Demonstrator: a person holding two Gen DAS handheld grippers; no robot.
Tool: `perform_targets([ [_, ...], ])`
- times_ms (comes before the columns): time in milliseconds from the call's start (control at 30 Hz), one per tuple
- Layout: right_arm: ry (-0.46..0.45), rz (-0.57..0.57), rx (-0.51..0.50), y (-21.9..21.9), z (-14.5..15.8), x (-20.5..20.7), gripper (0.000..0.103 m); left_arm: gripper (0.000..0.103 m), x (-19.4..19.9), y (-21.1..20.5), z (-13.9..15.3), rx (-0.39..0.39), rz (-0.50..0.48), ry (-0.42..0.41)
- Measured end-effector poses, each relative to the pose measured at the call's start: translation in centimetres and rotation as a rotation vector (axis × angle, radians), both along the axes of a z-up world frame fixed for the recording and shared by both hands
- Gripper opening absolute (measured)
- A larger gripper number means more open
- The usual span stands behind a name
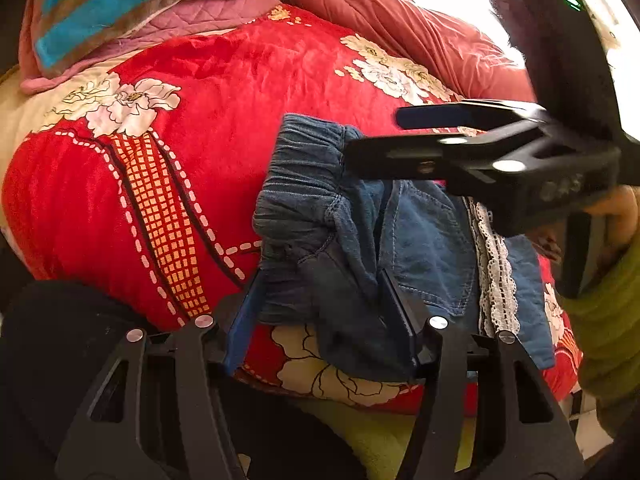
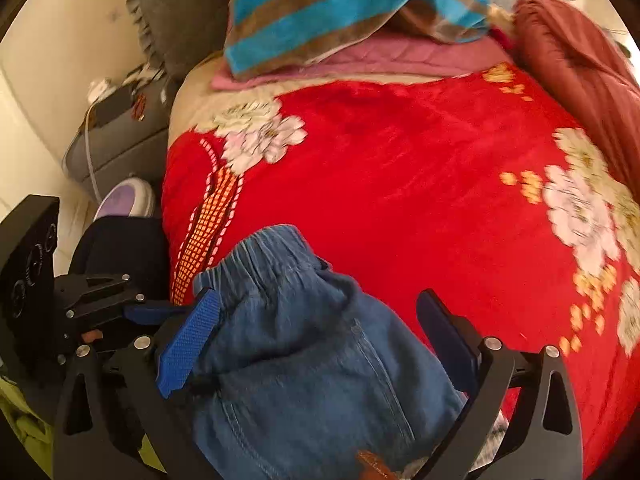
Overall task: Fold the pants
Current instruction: 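Grasp the elastic waistband end with the right gripper, then lift the waistband end with the right gripper and fold it over the pants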
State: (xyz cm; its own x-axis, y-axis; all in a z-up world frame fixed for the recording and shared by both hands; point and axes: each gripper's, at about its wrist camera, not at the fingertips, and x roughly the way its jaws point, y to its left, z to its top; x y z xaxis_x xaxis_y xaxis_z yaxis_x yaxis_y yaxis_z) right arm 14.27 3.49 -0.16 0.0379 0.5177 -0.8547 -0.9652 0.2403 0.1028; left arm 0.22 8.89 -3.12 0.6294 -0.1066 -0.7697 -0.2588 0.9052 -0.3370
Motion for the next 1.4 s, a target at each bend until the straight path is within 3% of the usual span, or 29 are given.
perform_targets([
  [267,0.124,0.091,-0.032,2.8,-2.7,0.5,0.097,0.050,0.2,0.1,-0.3,0.004,-0.003,0.003],
  [367,0.177,0.134,-0.027,3.2,-3.5,0.3,0.072,0.052,0.3,0.2,-0.5,0.003,-0.001,0.007],
  [667,0.199,0.137,0.087,0.7,-1.9,0.3,0.035,0.065,0.5,0.4,-0.6,-0.008,0.001,0.010],
  [800,0.218,0.109,0.162,-1.5,-0.2,0.4,0.033,0.079,0.1,0.5,-0.1,-0.018,0.016,-0.004],
  [1033,0.264,0.063,0.295,-6.3,2.6,1.0,0.033,0.092,0.1,-0.8,0.8,-0.080,-0.009,-0.028],
  [1200,0.275,0.026,0.385,-10.2,4.2,1.8,0.033,0.093,1.4,-2.7,0.8,-0.147,-0.071,-0.017],
  [1400,0.266,-0.035,0.462,-14.7,5.0,2.8,0.038,0.088,3.5,-5.9,2.6,-0.275,-0.208,-0.077],
])
